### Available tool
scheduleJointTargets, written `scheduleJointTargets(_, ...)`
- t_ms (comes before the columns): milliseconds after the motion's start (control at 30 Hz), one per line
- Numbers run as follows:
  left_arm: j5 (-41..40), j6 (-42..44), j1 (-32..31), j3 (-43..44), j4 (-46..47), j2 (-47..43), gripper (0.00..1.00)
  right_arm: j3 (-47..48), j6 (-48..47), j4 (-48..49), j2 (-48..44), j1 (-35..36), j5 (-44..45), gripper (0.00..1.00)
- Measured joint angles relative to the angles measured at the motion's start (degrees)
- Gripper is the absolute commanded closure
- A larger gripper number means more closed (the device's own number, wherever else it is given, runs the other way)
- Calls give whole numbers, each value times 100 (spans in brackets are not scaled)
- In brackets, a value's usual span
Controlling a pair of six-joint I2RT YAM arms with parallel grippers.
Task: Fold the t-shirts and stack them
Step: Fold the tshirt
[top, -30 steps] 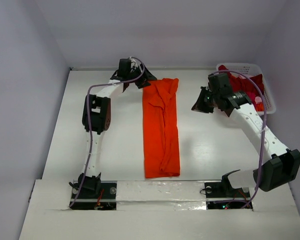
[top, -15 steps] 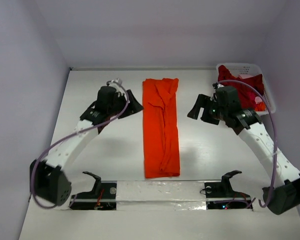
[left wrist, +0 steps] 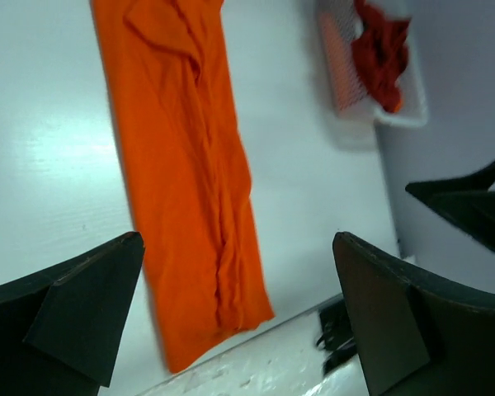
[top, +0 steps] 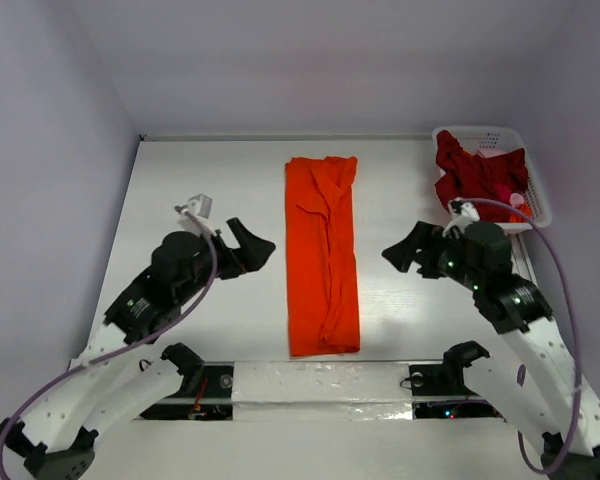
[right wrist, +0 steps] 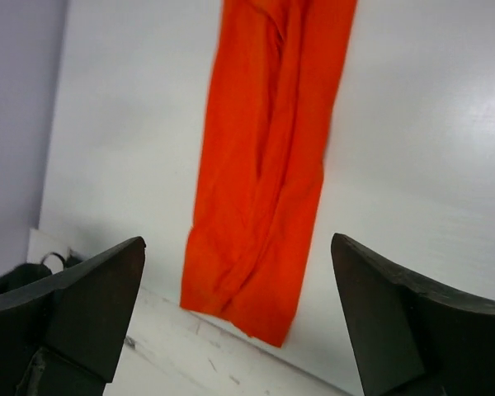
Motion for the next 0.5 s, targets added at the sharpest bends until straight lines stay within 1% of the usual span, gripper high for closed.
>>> scheduleJointTargets(33,-179,-92,-11,2,11,-254,1,76,-31,4,-197,0,85,0)
scheduleJointTargets(100,-435,-302,-9,0,101,-730,1,282,0,85,-505,0,181,9)
scheduleJointTargets(133,-498,-424,-9,-39,275,-964,1,365,68,188,-588,0,151,8)
scheduleJointTargets(167,-492,-531,-7,-114,461,-1121,3,398,136,361,-623,0,81,0)
scheduleJointTargets(200,-450,-643,-7,-170,590,-1327,10,391,212,531,-616,0,-20,0)
scheduleJointTargets(233,-330,-726,-9,-173,643,-1381,12,369,251,625,-586,0,-92,0)
scheduleJointTargets(267,-214,-745,-9,-146,695,-1333,17,337,313,678,-546,0,-138,0)
scheduleJointTargets(300,-107,-765,-9,-96,654,-1143,18,321,358,669,-525,0,-168,0)
scheduleJointTargets(367,50,-780,-17,-9,415,-645,19,310,385,560,-474,0,-179,0)
scheduleJointTargets(433,144,-859,-46,-59,83,-341,20,299,367,345,-468,0,-181,0)
scheduleJointTargets(467,221,-920,-48,-184,-92,-286,29,262,354,232,-520,0,-177,0)
scheduleJointTargets(500,275,-1016,-50,-306,-389,-337,33,203,339,87,-614,0,-175,0)
